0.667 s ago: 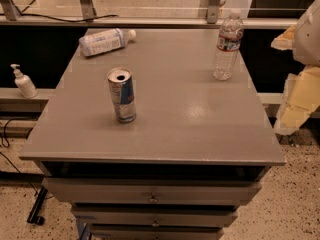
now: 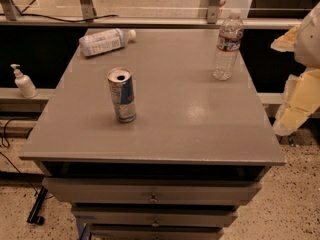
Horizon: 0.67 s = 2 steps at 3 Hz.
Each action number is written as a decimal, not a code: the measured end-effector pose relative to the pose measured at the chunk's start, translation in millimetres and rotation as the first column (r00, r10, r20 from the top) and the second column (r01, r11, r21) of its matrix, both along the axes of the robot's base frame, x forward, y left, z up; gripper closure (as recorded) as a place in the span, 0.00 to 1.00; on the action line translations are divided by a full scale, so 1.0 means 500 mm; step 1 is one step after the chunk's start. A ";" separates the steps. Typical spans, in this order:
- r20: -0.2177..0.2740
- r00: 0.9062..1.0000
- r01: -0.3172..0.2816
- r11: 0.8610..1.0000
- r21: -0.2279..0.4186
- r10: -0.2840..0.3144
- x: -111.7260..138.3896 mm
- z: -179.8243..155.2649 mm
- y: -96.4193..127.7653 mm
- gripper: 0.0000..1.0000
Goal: Move redbull can near blue plastic bottle
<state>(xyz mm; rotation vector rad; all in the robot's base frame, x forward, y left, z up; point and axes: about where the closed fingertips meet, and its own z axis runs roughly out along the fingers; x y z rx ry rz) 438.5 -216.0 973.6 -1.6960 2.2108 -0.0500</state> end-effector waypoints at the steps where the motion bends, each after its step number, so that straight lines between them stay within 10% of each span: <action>1: 0.002 1.000 -0.010 0.992 0.130 0.009 0.003 -0.039 0.019 0.00; 2: 0.030 0.999 -0.043 0.948 0.316 0.035 0.014 -0.094 0.071 0.00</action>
Offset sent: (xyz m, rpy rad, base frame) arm 0.0099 0.1032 -0.0518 0.7838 -0.0523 0.1091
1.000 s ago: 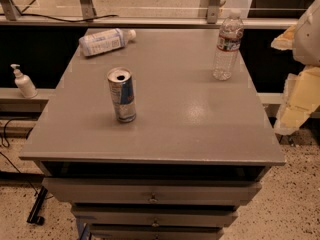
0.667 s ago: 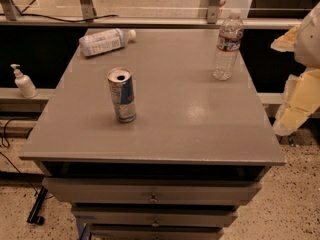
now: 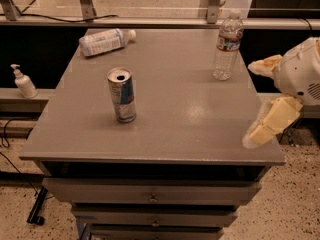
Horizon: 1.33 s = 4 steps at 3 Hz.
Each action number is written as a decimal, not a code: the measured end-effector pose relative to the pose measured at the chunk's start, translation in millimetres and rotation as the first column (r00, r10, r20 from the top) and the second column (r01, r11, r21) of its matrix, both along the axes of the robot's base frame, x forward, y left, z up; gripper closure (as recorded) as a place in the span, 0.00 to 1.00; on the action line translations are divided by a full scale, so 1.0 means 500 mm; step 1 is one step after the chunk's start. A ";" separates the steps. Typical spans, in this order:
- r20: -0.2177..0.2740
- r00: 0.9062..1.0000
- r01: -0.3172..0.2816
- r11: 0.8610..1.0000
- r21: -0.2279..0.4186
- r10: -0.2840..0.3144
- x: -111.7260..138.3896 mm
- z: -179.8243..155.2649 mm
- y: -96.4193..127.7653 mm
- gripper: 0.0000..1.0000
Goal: Move redbull can near blue plastic bottle
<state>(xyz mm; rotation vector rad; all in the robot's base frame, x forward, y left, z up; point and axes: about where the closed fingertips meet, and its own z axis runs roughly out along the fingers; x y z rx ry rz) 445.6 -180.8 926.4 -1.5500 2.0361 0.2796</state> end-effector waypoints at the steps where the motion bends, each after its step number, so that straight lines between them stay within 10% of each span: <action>1: 0.034 0.999 -0.025 0.975 0.219 0.018 0.027 -0.024 0.087 0.00; 4: 0.045 0.999 -0.010 0.920 0.392 -0.008 0.034 -0.001 0.152 0.00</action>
Offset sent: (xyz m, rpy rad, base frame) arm 0.0121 0.0380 -0.0120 0.1928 -0.0283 0.0189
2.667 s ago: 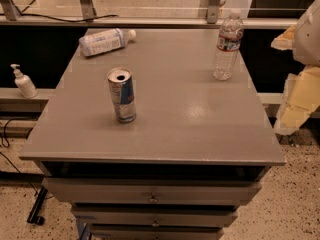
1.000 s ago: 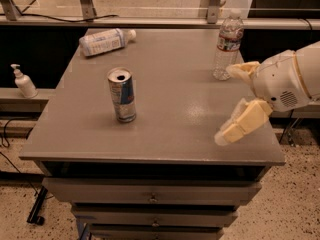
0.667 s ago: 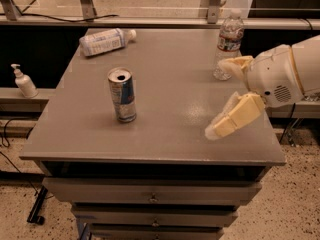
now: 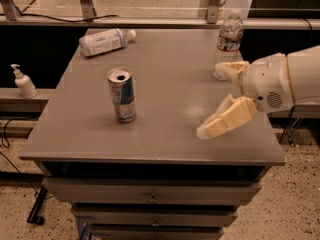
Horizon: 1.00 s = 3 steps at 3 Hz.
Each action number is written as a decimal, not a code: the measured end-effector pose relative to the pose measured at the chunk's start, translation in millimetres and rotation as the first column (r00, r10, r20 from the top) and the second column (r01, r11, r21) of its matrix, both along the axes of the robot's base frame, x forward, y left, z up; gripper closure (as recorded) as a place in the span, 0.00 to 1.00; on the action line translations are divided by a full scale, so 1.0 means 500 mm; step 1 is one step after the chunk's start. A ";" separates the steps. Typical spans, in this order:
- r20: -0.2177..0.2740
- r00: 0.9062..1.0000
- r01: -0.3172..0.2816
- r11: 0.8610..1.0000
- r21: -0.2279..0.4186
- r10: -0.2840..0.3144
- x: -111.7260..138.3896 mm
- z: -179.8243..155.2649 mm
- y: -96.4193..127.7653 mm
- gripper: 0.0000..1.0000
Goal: Move redbull can near blue plastic bottle
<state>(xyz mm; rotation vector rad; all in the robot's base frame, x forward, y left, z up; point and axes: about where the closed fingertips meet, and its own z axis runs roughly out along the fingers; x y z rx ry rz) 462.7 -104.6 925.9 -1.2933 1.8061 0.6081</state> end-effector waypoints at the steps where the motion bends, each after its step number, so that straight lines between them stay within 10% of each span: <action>1: 0.011 1.000 0.007 0.988 0.153 -0.009 0.043 -0.013 0.093 0.00; 3: 0.048 0.997 -0.078 0.953 0.293 0.066 0.091 -0.039 0.286 0.00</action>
Offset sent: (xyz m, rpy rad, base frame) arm 0.0626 0.1551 -0.0150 0.3678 -0.0447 0.0644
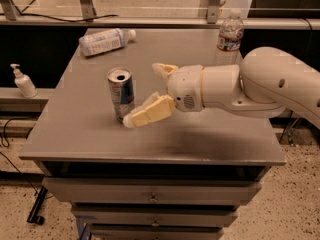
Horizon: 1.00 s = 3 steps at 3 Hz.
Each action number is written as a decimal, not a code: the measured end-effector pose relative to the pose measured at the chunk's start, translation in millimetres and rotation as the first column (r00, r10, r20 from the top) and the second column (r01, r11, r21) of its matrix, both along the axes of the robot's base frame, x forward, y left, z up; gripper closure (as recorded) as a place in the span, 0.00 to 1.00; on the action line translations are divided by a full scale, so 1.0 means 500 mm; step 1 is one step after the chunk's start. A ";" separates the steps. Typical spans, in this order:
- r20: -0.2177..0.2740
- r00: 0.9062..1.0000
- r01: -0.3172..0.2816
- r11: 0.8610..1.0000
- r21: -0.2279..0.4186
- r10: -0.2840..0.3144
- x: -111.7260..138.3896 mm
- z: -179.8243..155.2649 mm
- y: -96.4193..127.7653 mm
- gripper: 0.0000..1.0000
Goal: Move redbull can near blue plastic bottle
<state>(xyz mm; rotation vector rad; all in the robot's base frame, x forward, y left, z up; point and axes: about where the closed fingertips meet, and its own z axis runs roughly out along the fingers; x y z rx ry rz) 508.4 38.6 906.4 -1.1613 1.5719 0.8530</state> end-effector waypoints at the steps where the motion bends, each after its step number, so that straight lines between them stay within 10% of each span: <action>1: -0.002 1.000 -0.025 0.999 0.038 0.025 0.005 -0.033 0.062 0.00; 3: 0.004 1.000 -0.025 0.995 0.096 0.025 0.023 -0.055 0.110 0.39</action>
Offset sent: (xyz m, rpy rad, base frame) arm 0.0121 0.0653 -0.0409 0.1249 0.0073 0.0301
